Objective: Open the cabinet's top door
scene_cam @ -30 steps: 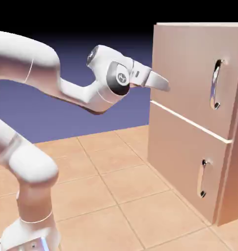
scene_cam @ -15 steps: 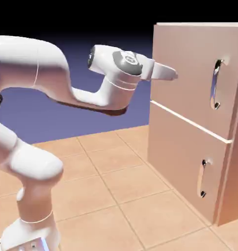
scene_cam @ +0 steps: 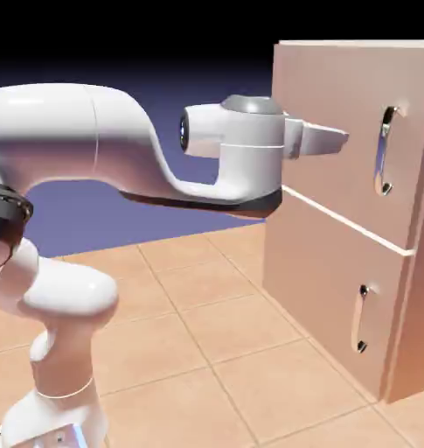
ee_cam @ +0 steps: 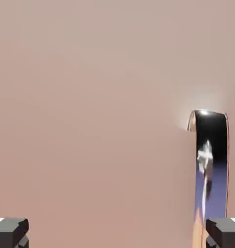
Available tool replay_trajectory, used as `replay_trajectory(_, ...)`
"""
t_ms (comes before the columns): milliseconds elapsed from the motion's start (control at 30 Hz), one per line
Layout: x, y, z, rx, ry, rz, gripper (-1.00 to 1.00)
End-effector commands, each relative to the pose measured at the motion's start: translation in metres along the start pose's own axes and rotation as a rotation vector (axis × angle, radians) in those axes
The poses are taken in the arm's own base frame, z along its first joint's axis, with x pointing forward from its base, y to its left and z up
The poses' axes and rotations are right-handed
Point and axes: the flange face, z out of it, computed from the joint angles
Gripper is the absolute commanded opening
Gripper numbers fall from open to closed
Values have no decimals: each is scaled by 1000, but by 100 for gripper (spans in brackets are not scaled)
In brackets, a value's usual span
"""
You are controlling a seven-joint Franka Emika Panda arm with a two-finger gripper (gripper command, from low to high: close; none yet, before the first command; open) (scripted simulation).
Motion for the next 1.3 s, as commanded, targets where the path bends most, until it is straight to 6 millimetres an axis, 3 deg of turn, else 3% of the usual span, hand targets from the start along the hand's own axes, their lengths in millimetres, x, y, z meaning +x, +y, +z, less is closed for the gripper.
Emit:
replay_trajectory(0, 2, 5, 3, 5, 6, 2, 0)
replay_trajectory(300, 15, 59, 30, 47, 52, 14, 0)
replay_trajectory(367, 15, 59, 31, 47, 52, 14, 0)
replay_trajectory(567, 18, 57, 81, 47, 52, 14, 0)
replay_trajectory(600, 18, 57, 81, 47, 52, 14, -100)
replay_trajectory(633, 18, 57, 81, 47, 52, 14, -100)
replay_trajectory(1267, -24, 26, -30, -131, 227, 23, -100)
